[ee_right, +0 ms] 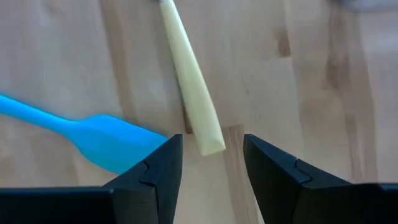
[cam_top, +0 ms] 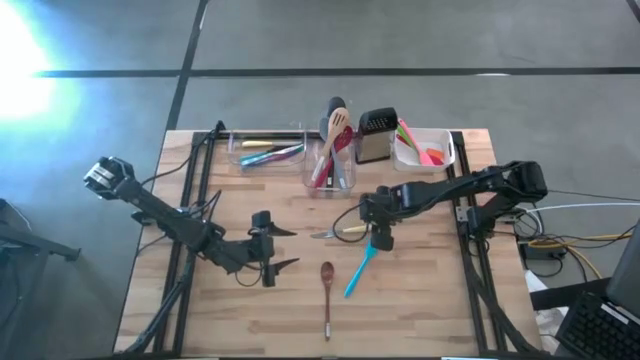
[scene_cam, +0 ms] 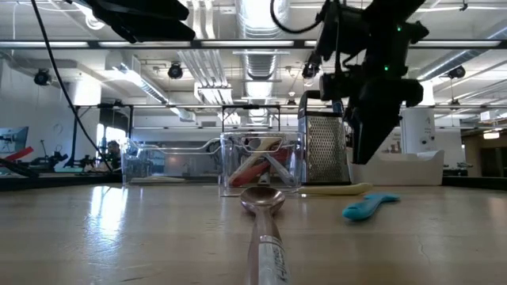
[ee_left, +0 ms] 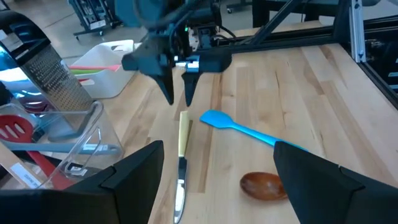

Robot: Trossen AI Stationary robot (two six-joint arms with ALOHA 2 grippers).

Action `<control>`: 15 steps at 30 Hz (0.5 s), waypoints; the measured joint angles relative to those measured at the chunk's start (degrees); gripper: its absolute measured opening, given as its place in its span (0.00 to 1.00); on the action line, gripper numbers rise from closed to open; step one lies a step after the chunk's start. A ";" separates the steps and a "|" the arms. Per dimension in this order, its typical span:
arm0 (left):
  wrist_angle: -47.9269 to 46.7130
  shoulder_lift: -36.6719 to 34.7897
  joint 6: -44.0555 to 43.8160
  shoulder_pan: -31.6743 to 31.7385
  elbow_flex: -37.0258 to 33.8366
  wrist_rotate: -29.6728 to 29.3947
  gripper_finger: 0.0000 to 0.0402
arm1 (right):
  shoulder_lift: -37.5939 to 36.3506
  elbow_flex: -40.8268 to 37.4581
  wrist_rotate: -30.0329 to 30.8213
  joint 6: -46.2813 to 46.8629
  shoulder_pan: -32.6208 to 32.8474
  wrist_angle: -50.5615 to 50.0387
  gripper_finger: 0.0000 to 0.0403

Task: Pick & Place Kitchen Items
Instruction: Put the yellow knife into the left transparent bin

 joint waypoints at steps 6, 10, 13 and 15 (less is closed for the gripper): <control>0.75 0.02 0.19 0.02 -0.02 -0.11 0.76 | 3.52 -1.07 -0.34 -0.85 -1.36 1.34 0.40; 1.19 0.04 0.24 0.02 -0.02 -0.13 0.76 | 6.45 -1.07 -1.45 -1.69 -1.45 2.91 0.41; 1.31 0.07 0.21 0.02 -0.02 -0.13 0.77 | 8.71 -0.90 -2.74 -1.91 -1.52 3.87 0.39; 1.58 0.07 0.19 0.02 -0.02 -0.14 0.77 | 9.78 -0.64 -2.74 -2.57 -1.52 4.05 0.38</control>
